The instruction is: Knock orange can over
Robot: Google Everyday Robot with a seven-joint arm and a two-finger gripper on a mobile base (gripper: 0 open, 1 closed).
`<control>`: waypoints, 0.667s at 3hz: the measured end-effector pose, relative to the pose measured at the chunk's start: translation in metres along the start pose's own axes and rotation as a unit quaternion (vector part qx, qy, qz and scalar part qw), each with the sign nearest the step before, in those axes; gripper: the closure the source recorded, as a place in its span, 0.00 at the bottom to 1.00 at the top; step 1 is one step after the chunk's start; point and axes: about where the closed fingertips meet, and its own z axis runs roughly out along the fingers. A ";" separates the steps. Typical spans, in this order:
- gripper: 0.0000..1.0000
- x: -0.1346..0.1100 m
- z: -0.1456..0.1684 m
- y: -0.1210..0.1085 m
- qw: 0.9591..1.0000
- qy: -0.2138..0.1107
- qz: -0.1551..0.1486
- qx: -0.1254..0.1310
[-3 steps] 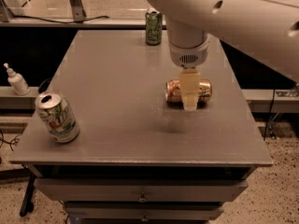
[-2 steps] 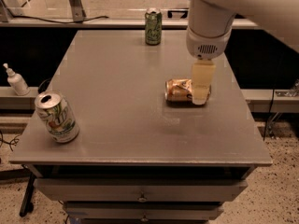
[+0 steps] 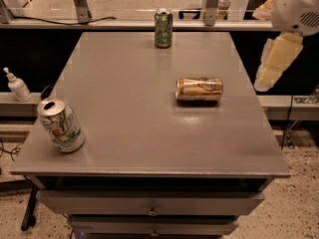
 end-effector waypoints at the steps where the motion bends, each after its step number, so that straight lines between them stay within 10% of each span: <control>1: 0.00 0.014 -0.023 0.003 0.999 -0.040 0.005 -0.012; 2: 0.00 0.032 -0.030 0.009 0.995 -0.088 0.018 -0.047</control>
Offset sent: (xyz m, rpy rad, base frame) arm -0.0389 -0.0531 0.0146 0.3838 0.1883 0.1094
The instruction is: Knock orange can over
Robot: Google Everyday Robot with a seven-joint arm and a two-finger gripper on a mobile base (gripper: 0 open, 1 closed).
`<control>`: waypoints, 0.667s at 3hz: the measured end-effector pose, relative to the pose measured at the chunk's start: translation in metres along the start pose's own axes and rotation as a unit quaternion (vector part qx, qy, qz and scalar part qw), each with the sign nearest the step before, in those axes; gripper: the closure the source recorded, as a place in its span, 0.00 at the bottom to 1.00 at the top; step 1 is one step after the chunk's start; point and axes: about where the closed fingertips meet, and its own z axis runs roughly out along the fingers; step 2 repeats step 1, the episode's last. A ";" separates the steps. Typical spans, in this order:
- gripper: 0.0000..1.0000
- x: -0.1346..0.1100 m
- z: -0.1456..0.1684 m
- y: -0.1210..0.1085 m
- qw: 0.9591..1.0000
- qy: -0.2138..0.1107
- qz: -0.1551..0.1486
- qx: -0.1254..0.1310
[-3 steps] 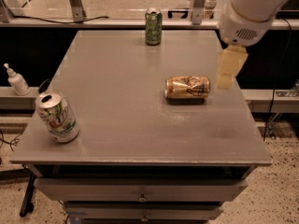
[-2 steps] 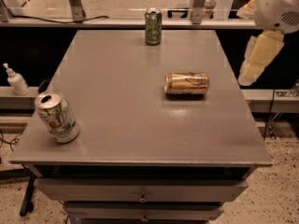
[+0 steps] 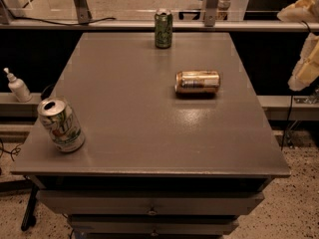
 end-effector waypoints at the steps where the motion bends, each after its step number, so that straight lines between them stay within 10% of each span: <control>1: 0.00 -0.015 0.003 0.000 0.999 -0.033 -0.001 -0.010; 2: 0.00 -0.015 0.003 0.000 0.999 -0.033 -0.001 -0.010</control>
Offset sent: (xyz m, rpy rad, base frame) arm 0.0000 0.0000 0.0000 0.0000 0.0000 0.0000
